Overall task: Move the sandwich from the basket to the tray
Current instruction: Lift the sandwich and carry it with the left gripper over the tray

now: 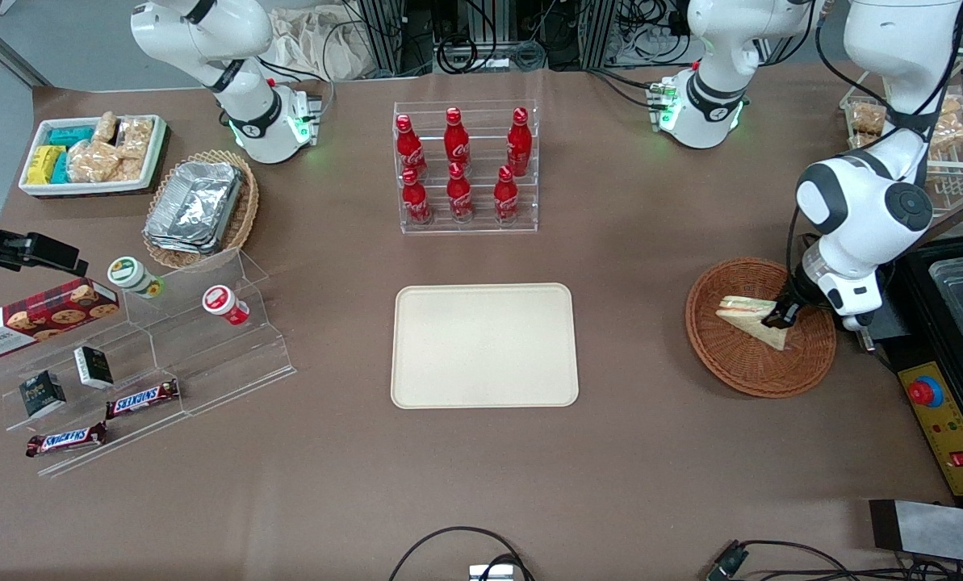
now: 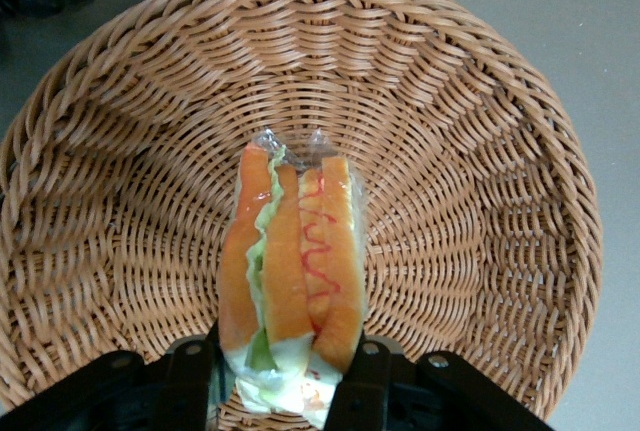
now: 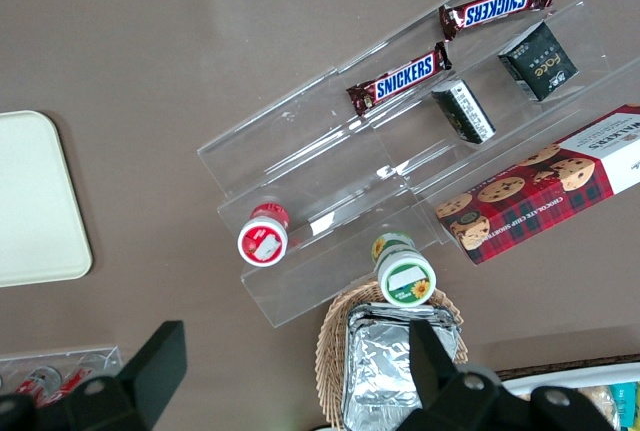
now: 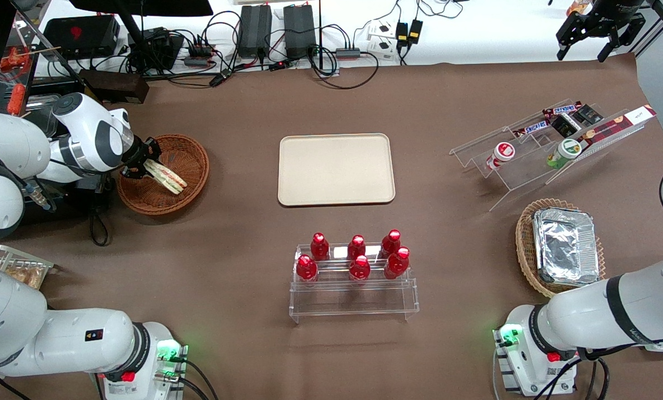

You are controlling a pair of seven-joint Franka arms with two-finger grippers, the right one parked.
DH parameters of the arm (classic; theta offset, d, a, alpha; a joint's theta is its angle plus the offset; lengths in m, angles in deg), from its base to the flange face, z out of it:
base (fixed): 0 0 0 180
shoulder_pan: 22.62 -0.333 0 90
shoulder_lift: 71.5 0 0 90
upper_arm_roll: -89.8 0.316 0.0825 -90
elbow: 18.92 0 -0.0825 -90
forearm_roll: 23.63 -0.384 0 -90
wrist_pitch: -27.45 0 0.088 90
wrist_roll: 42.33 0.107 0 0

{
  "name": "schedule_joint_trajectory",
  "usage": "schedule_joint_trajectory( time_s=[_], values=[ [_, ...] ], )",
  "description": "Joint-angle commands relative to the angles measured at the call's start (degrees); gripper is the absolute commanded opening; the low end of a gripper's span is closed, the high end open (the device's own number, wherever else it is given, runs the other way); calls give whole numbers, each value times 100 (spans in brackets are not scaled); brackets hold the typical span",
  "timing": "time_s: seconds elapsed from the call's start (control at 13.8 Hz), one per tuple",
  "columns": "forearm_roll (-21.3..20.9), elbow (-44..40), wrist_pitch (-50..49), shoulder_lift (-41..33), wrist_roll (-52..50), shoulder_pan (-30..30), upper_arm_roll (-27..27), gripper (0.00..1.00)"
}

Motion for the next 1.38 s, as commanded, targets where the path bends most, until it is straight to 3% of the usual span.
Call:
schedule_joint_trajectory(
  time_s=[0.0,0.29,0.58,0.87,1.31],
  values=[
    [44,48,41,-170,-3,68,8,42],
    [-88,-40,-363,-618,-12,77,-133,40],
    [-903,-329,-1240,-1014,-12,77,-212,40],
    [-1177,-979,-2216,-1234,32,77,-790,40],
    [-1169,-1280,-2210,-1164,217,77,-2056,40]
  ],
)
